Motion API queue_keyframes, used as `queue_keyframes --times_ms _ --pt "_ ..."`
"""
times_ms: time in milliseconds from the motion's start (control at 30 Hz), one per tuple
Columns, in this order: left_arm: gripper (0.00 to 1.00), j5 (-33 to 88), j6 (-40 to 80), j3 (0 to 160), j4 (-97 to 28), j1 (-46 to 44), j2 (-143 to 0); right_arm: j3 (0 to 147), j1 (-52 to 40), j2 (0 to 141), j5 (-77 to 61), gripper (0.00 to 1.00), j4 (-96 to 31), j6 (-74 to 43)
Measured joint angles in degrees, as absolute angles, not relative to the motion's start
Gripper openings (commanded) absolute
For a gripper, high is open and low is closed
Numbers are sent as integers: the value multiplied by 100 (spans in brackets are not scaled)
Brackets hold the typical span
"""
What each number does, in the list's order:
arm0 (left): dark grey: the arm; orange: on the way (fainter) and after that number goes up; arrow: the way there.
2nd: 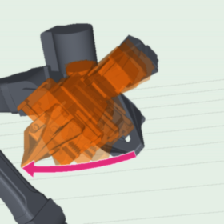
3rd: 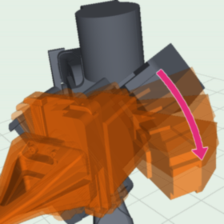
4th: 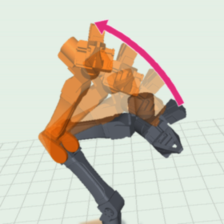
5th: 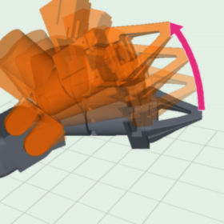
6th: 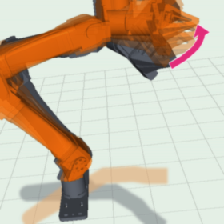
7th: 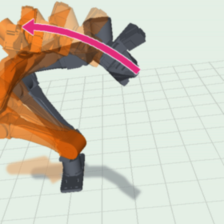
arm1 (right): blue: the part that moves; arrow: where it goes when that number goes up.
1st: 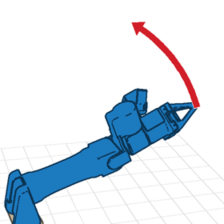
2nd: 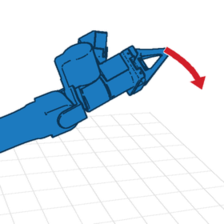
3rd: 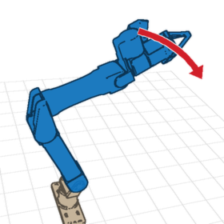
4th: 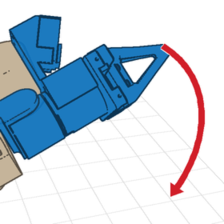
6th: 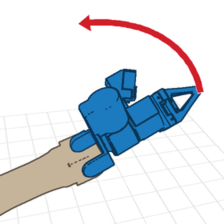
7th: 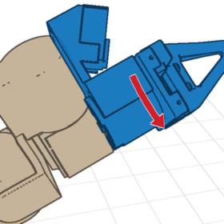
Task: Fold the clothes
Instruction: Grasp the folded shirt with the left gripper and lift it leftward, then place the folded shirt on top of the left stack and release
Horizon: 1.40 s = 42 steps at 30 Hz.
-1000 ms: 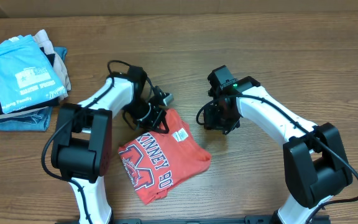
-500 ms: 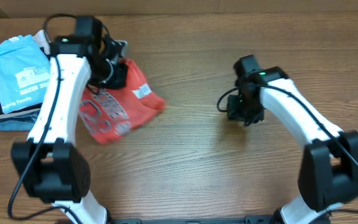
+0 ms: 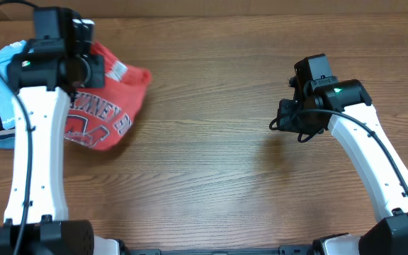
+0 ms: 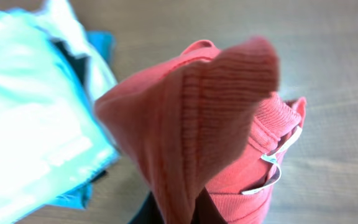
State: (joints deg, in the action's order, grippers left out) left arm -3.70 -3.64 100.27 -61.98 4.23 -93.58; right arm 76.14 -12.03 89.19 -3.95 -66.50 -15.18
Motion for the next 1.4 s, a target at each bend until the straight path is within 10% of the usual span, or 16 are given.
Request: queue_keyframes --times_ms 1167,1233,1333,1400 --pt "17 -486 -137 10060 -3315 3173 -10304 7614 -1203 8919 -338 41 -7052 -1496" --pt "31 -445 -119 10060 -3293 3260 -10383 7614 -1203 8919 -338 41 -7052 -1496" --pt "89 -405 -51 10060 -3251 3371 -10541 7614 -1203 8919 -338 41 -7052 -1496" --pt "100 -386 -32 10060 -3238 3430 -10624 7614 -1203 8919 -338 41 -7052 -1496"
